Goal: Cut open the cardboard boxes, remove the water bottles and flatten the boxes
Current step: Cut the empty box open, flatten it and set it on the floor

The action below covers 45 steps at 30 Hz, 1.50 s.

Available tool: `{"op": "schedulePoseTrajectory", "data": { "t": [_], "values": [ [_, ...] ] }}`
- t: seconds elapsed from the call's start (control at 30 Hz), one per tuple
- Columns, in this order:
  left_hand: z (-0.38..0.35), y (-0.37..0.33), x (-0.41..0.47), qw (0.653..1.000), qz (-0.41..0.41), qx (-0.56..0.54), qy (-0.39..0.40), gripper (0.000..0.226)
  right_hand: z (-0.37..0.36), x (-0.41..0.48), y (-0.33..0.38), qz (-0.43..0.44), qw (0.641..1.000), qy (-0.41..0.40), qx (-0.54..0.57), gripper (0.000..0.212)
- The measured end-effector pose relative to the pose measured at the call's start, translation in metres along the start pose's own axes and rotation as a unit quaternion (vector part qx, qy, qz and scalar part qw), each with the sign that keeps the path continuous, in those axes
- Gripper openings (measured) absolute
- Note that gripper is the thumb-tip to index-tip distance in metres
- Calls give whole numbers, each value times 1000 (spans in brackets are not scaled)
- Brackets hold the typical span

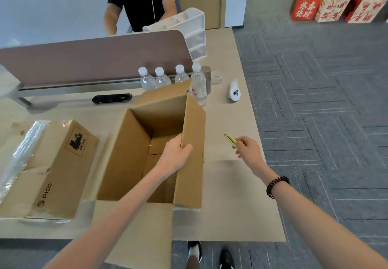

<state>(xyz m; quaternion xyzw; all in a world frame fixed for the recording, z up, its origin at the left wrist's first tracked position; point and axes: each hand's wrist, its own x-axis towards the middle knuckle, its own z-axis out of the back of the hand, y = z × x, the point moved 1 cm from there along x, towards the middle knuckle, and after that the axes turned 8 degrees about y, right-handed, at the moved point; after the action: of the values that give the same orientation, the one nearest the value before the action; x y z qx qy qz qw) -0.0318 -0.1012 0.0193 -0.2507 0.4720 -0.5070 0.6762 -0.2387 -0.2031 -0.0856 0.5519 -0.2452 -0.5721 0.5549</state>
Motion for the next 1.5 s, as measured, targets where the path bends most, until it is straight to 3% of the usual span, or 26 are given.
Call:
{"op": "schedulePoseTrajectory", "data": {
  "t": [0.13,0.37,0.73,0.9,1.2,1.33,1.43,1.5],
  "values": [
    [34,-14,-19,998,2,-37,-50,20,-11,-11,34,-5,997,-14,82,22],
    [89,-18,-53,964,30,-229,-128,20,-50,-30,64,-17,993,1,120,15],
    [144,37,-89,898,34,-434,-65,22,-77,-37,60,-75,984,-26,157,21],
    [151,75,-94,886,30,-460,-46,29,-106,-48,47,-129,979,12,160,22],
    [165,129,-89,879,27,-472,-55,30,-130,-62,43,-178,970,-8,168,17],
    [173,136,-85,890,28,-454,-37,27,-136,-65,47,-154,972,-58,169,16],
    [179,145,-80,889,25,-458,-12,44,-135,-64,48,-136,972,-98,166,15],
    [180,148,-82,880,20,-474,21,42,-131,-66,51,-119,974,-131,139,14]
  ]
}}
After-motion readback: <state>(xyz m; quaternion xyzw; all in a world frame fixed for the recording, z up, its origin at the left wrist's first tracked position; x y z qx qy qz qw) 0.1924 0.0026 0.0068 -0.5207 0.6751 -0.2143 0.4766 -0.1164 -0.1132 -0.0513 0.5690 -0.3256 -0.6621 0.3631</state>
